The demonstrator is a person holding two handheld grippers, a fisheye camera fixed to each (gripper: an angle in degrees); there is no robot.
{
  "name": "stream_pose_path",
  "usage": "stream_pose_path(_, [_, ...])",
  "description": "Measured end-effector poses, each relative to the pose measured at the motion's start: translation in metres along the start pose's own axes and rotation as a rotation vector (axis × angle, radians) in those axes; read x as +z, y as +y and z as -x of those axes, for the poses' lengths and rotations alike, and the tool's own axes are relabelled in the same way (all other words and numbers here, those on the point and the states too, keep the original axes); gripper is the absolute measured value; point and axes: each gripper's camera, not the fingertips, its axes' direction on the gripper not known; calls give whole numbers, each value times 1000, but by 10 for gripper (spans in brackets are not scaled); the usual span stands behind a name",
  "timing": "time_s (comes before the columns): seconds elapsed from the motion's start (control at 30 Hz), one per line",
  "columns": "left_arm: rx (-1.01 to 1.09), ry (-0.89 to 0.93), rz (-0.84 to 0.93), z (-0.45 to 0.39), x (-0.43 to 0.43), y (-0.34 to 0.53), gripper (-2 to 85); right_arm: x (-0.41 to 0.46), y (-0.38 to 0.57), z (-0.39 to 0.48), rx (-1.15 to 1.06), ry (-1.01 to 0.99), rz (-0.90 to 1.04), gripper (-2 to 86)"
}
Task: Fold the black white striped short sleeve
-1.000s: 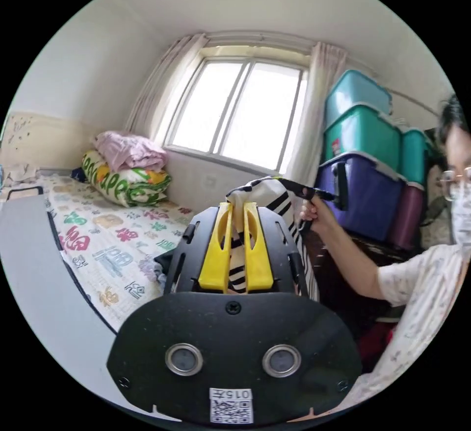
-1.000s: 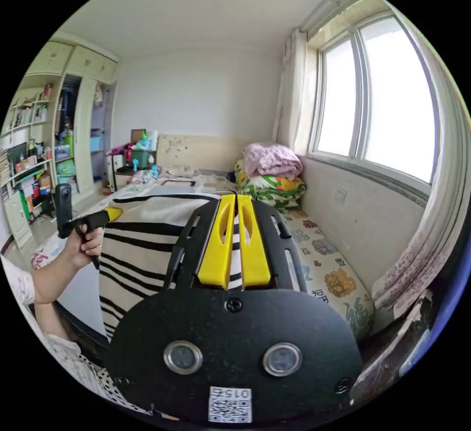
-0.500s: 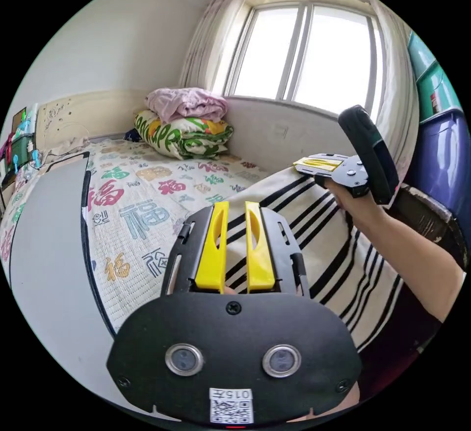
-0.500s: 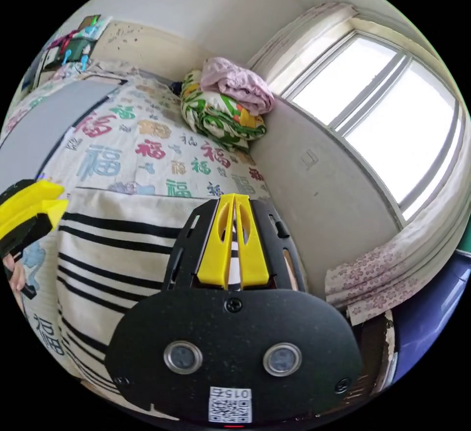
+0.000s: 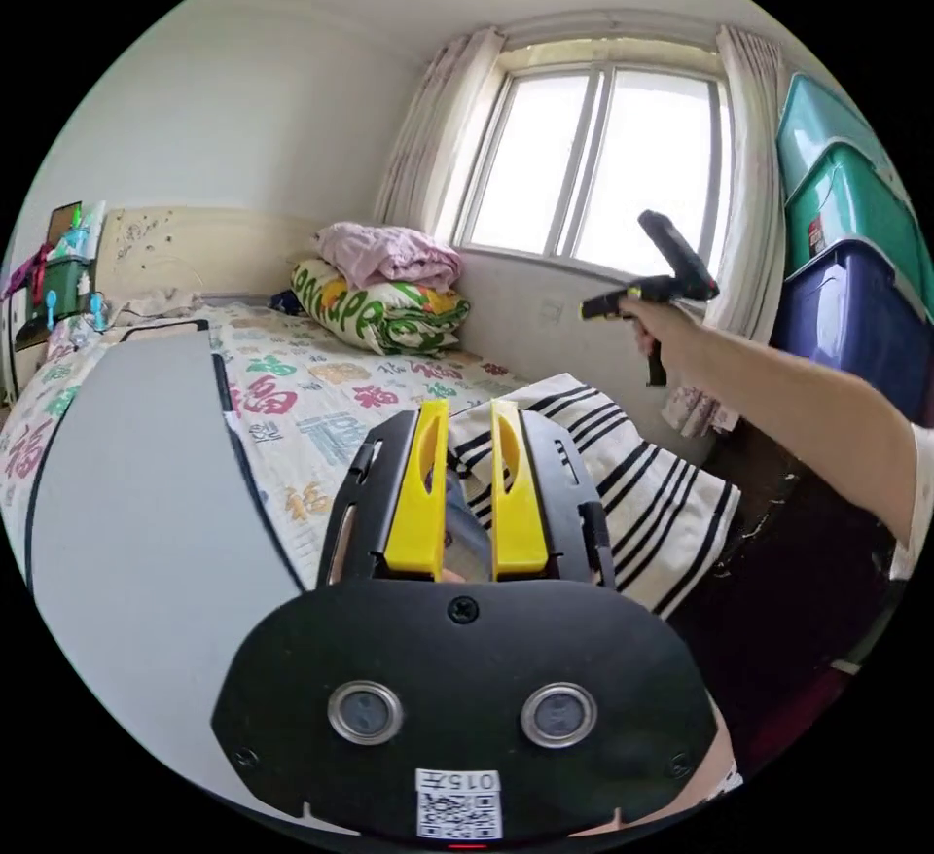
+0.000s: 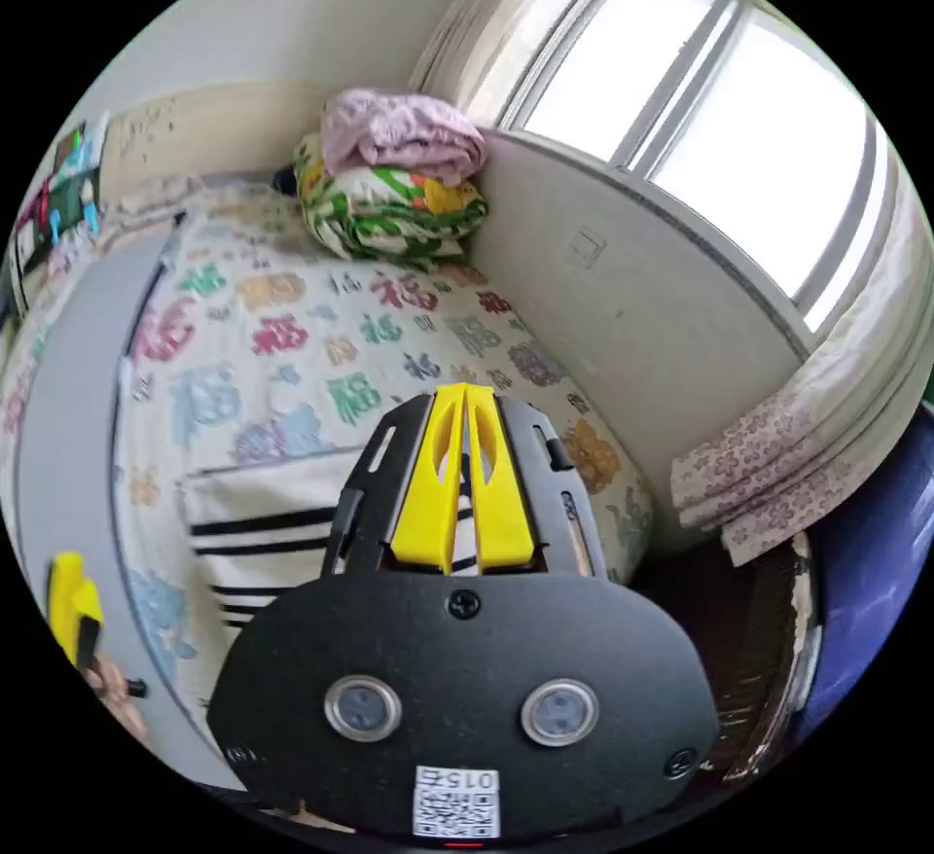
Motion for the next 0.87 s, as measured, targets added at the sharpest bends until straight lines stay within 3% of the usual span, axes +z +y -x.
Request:
stream_pose_path(0.13, [-9, -42, -53, 0, -155, 52, 24, -227, -39, -4, 137, -418, -204, -8])
stream_pose_path(0.33, [-51, -196, -78, -10, -376, 147, 10, -471, 16, 16, 50, -597, -415, -6])
stream_pose_path(0.43, [-70, -333, -104, -24, -484, 194, 25, -532, 79, 26, -1, -661, -505, -5])
stream_pose_path(0.53, [-123, -497, -135, -37, -588, 244, 48, -560, 158, 28, -59, -825, -584, -4])
stream_pose_path(0.67, [-256, -735, -165, -53, -714, 307, 68, -573, 301, 38, -150, -885, -793, 2])
stream_pose_path(0.87, [-566, -1245, -230, -94, -915, 443, 119, -505, 562, 44, -306, -1164, -911, 38])
